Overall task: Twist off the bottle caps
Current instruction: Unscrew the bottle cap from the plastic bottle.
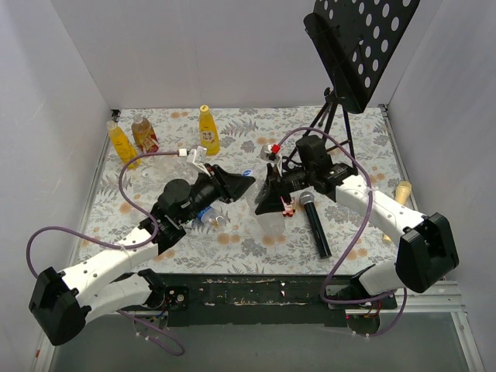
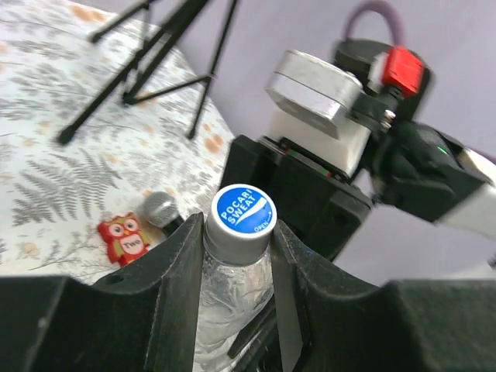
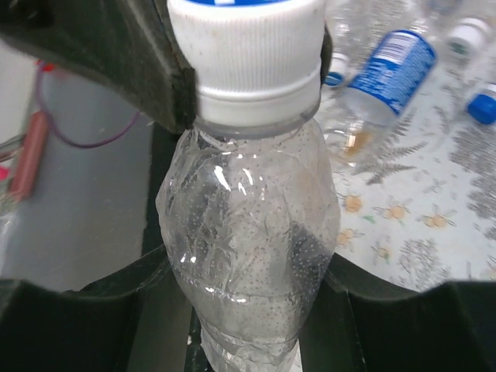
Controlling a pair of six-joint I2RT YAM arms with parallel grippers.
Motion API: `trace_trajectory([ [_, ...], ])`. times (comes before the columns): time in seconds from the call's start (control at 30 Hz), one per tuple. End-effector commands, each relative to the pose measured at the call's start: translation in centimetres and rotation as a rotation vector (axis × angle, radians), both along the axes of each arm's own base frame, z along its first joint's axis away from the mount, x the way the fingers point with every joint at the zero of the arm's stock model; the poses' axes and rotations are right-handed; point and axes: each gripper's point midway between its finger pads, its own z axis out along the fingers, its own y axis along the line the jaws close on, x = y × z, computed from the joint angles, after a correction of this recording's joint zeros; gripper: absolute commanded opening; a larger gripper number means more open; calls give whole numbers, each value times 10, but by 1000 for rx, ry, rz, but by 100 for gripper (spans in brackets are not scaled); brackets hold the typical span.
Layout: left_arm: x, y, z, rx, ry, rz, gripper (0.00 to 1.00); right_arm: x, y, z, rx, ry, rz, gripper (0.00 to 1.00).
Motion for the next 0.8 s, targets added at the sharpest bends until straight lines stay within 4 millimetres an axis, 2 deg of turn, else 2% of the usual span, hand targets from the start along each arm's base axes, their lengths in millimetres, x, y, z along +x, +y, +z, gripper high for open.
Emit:
trace_trajectory([
  [0.0,27,13,-5,-5,83,324,0,44,12,-18,-145,-162,-283,1],
  [0.1,35,10,-12,28,86,442,0,52,12,-23,-206,-233,-370,1],
  [0.23,55,10,-31,135,84,592,0,65,10,-30,-279,-328,-466,1],
  [0.3,60,-2,-32,163,70,583,0,64,11,-34,-284,-328,-455,1],
  [0.33,60,-12,-25,140,49,542,0,59,13,-35,-276,-314,-426,1],
  [0.4,51,-28,-15,114,27,440,0,51,14,-33,-232,-284,-365,1],
  [0.43,44,-31,-8,96,20,396,9,48,12,-30,-203,-264,-334,1],
  [0.47,38,-31,-1,70,20,363,32,45,10,-26,-172,-245,-304,1],
  [0.5,31,-30,6,44,19,321,49,44,5,-21,-143,-226,-279,1],
  [0.57,21,-22,11,1,45,253,70,38,-4,-9,-62,-202,-192,1],
  [0.67,7,-7,15,-60,89,137,89,20,-10,-1,22,-172,-67,1],
  [0.77,-12,-1,16,-92,96,-1,98,3,-10,0,64,-125,26,1],
])
